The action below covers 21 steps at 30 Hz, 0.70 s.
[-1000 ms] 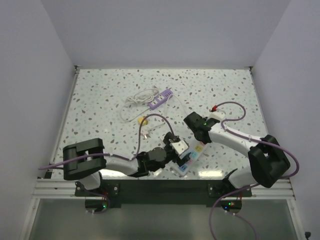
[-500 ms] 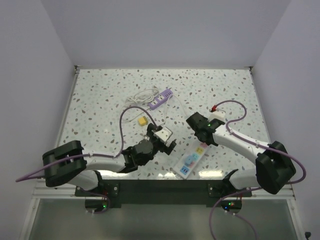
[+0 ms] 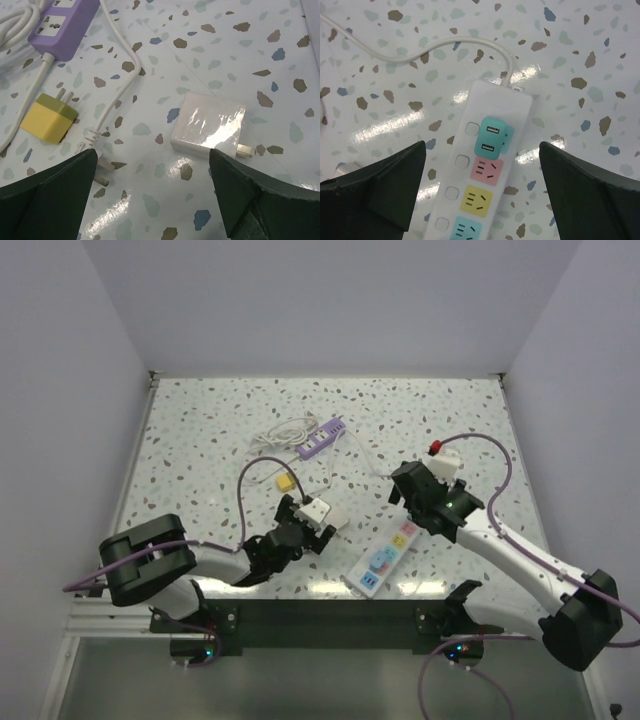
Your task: Insert the plug
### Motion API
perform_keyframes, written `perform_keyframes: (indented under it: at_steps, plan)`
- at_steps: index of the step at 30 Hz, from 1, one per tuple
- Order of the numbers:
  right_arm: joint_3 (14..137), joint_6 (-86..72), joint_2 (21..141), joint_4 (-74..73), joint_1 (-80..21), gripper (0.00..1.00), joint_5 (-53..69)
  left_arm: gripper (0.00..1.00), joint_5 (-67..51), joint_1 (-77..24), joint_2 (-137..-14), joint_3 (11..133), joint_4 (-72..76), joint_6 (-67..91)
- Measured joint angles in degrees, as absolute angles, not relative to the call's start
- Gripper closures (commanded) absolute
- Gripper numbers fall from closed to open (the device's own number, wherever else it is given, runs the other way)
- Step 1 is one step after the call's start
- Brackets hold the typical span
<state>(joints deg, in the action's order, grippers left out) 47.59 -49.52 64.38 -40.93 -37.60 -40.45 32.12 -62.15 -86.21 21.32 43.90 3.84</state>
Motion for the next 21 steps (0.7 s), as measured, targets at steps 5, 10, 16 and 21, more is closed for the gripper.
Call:
perform_keyframes:
  at_steps: [5,10,16,21]
  plan:
    - [44.64,-43.53,58.02,-36.67,-37.6,0.01,-37.74,0.0,27.94,-61.95,-87.35,20.34,47.4,2.85]
    - [42.78,-40.07,55.22,-34.37,-37.6,0.01,-35.92,0.0,23.68,-61.6,-89.45,20.71,49.76,1.85]
    - [40.71,-37.63,54.08,-32.82,-37.6,0.01,-34.26,0.0,20.21,-60.8,-92.07,23.62,50.17,0.19]
    - [40.21,-36.47,54.08,-31.57,-37.6,0.01,-33.36,0.0,17.23,-58.57,-94.56,26.98,49.89,-0.84]
